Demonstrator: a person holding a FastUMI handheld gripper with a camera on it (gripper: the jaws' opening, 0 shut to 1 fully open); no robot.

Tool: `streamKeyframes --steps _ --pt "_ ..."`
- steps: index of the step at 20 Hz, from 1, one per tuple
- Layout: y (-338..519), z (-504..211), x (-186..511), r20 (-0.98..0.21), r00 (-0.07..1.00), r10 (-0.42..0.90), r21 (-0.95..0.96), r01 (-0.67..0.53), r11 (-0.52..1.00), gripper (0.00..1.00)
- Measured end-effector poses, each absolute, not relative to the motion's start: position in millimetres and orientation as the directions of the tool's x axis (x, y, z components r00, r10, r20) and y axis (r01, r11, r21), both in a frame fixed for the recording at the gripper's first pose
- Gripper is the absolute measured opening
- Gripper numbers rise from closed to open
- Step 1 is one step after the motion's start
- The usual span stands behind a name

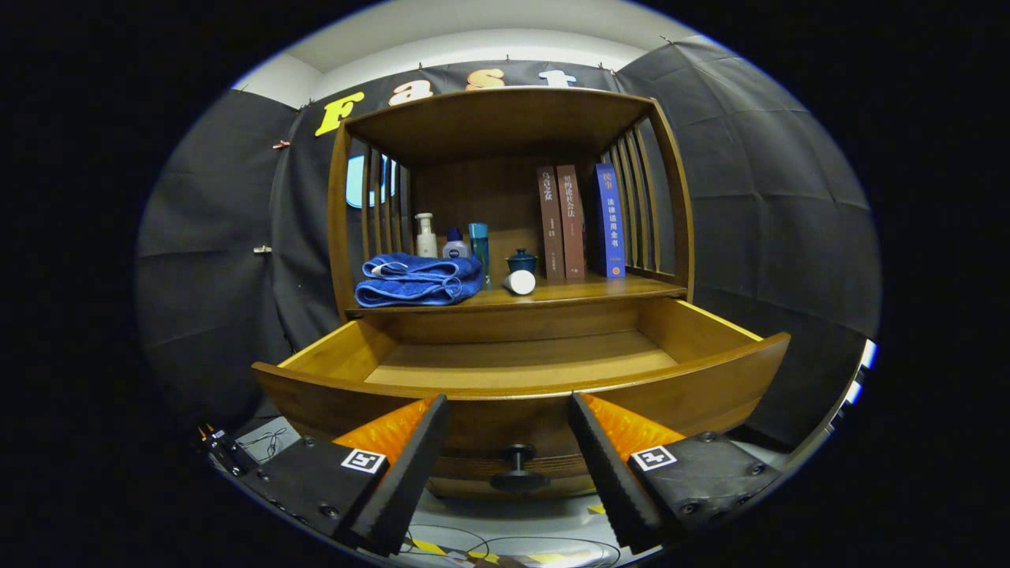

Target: Pull open the drawer, take out the items inside it, and place them on the countertop above the cabinet.

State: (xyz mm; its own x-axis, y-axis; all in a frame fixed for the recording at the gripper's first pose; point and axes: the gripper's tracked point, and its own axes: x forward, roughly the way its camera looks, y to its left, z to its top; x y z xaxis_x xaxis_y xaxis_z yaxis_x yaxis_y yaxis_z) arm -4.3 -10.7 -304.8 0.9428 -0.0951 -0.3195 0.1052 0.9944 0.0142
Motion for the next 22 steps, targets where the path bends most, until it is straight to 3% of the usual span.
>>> streamKeyframes --steps 8,22 --pt "-11.8 -306.1 6.2 -0.303 0.945 -0.126 -0.041 0.119 0.992 0.98" --pt "-27.5 -317.3 112.8 -0.306 0.945 -0.112 -0.019 0.112 0.994 0.99"
